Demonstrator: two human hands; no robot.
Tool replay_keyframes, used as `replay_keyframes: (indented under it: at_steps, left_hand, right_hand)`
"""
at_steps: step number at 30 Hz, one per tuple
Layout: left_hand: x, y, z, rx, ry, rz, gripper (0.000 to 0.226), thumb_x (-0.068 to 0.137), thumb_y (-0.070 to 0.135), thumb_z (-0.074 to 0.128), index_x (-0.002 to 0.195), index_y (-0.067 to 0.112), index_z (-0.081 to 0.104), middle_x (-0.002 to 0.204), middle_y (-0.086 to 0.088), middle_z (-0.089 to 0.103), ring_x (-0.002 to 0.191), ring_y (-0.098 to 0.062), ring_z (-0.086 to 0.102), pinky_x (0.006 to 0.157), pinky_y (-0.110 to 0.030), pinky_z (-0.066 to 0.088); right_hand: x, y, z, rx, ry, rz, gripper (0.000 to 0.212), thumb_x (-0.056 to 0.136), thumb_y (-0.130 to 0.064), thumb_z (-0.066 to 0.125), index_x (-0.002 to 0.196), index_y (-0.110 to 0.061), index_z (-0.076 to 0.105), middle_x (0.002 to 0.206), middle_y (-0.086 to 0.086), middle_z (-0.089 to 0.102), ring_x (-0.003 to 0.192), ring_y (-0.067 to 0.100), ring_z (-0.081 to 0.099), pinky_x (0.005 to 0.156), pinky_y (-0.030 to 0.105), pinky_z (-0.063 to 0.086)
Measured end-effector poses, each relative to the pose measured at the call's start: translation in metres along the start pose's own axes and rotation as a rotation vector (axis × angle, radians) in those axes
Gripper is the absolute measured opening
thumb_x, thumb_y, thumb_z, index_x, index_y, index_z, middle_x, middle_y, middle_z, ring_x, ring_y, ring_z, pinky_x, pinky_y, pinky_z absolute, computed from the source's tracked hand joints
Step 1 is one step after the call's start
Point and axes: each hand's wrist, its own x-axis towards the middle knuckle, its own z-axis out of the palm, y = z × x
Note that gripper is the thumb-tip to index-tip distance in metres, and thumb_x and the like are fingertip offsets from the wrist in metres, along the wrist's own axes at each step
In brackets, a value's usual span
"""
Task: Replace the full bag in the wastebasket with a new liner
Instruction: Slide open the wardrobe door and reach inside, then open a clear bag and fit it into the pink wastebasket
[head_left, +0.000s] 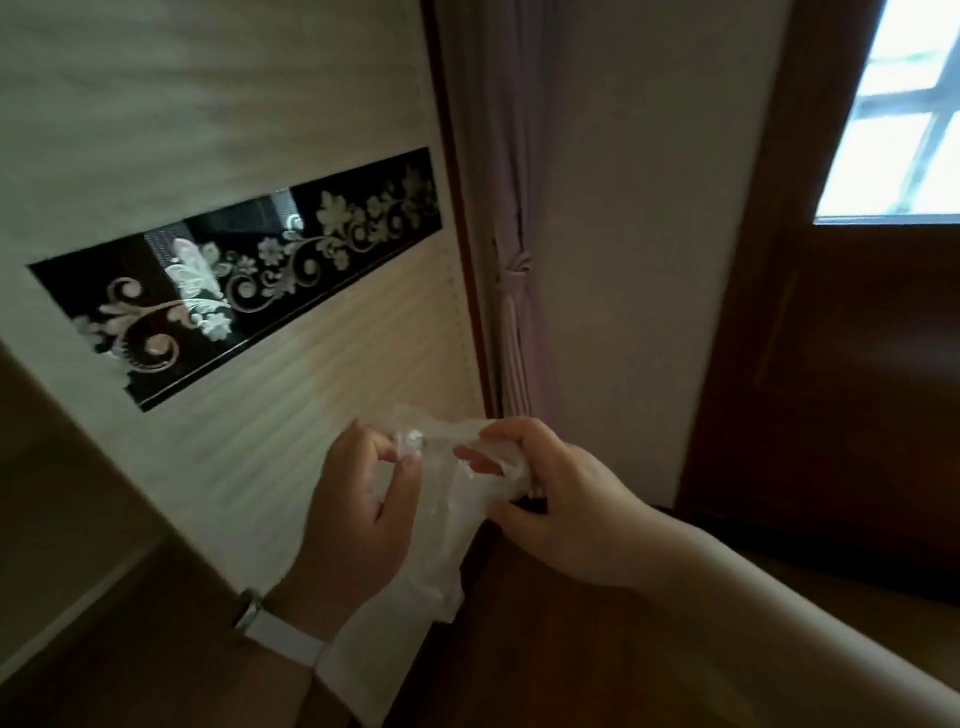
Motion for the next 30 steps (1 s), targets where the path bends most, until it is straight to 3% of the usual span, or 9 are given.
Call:
replay_keyframes:
  at_steps: [3,9,12,14,16,19,23,27,30]
  left_hand:
    - [0.004,0.034,0.050,-0.118,-0.058,0.037,0.008,0.092,0.036,0.051,0.088,0.030,0.052,0.084,0.009,0.066,0.077,-0.002,0.063,0.062,-0.006,0.044]
    - [0.018,0.087,0.140,-0.352,-0.181,0.024,0.010,0.090,0.035,0.065,0.089,0.031,0.056,0.081,0.012,0.071,0.080,0.001,0.067,0.065,-0.007,0.046]
    - [0.027,0.113,0.185,-0.503,-0.286,0.017,0.015,0.088,0.028,0.065,0.094,0.033,0.052,0.090,0.015,0.070,0.079,-0.001,0.067,0.064,-0.009,0.048]
    - [0.034,0.128,0.217,-0.589,-0.360,0.017,0.024,0.086,0.021,0.065,0.102,0.032,0.051,0.091,0.015,0.069,0.077,-0.002,0.068,0.063,-0.012,0.050]
    - [0.040,0.142,0.249,-0.632,-0.441,0.018,0.027,0.086,0.021,0.066,0.107,0.033,0.053,0.092,0.017,0.069,0.078,-0.002,0.068,0.063,-0.015,0.053]
    - [0.049,0.162,0.300,-0.645,-0.495,0.075,0.019,0.087,0.019,0.068,0.094,0.036,0.061,0.090,0.022,0.069,0.078,0.001,0.068,0.065,-0.012,0.051]
    - [0.071,0.186,0.374,-0.781,-0.604,0.110,0.016,0.086,0.013,0.070,0.090,0.028,0.066,0.085,0.015,0.070,0.075,-0.005,0.067,0.066,-0.011,0.049]
    - [0.096,0.208,0.439,-0.934,-0.727,0.103,0.011,0.085,0.025,0.069,0.090,0.033,0.065,0.081,0.010,0.070,0.071,-0.007,0.066,0.067,-0.017,0.051]
    - [0.122,0.224,0.488,-1.038,-0.809,0.096,0.009,0.083,0.042,0.070,0.089,0.036,0.066,0.079,0.007,0.070,0.068,-0.007,0.065,0.065,-0.018,0.051]
  right_hand:
    - [-0.025,0.023,-0.031,-0.061,0.093,-0.002,0.033,0.093,-0.029,0.060,0.124,-0.035,0.052,0.110,-0.017,0.067,0.098,0.000,0.064,0.082,0.029,0.056]
    - [-0.076,0.074,-0.097,-0.295,0.277,-0.008,0.019,0.094,-0.029,0.057,0.106,-0.026,0.071,0.092,-0.011,0.071,0.080,0.006,0.066,0.068,0.029,0.054]
    - [-0.107,0.098,-0.127,-0.370,0.438,0.057,0.028,0.092,-0.042,0.053,0.101,-0.026,0.074,0.088,-0.016,0.059,0.076,0.004,0.058,0.063,0.017,0.048]
    - [-0.126,0.115,-0.144,-0.406,0.528,0.116,0.026,0.090,-0.043,0.058,0.096,-0.024,0.075,0.090,-0.015,0.052,0.079,0.004,0.054,0.064,0.017,0.045]
    - [-0.143,0.132,-0.160,-0.391,0.598,0.173,0.021,0.089,-0.040,0.064,0.091,-0.021,0.074,0.094,-0.011,0.053,0.084,0.008,0.056,0.066,0.022,0.048]
    - [-0.164,0.155,-0.186,-0.360,0.715,0.275,0.017,0.088,-0.033,0.067,0.086,-0.016,0.072,0.089,-0.009,0.060,0.080,0.010,0.062,0.064,0.025,0.052]
    - [-0.184,0.186,-0.221,-0.465,0.865,0.426,0.017,0.088,-0.030,0.067,0.078,-0.016,0.068,0.075,-0.011,0.061,0.070,0.002,0.058,0.062,0.008,0.039]
    - [-0.193,0.211,-0.256,-0.467,1.022,0.588,0.033,0.087,-0.038,0.062,0.061,-0.026,0.046,0.059,-0.012,0.043,0.056,0.005,0.041,0.055,0.018,0.032]
    - [-0.192,0.228,-0.288,-0.530,1.107,0.685,0.034,0.083,-0.039,0.058,0.056,-0.034,0.038,0.056,-0.013,0.039,0.053,0.005,0.035,0.052,0.014,0.026]
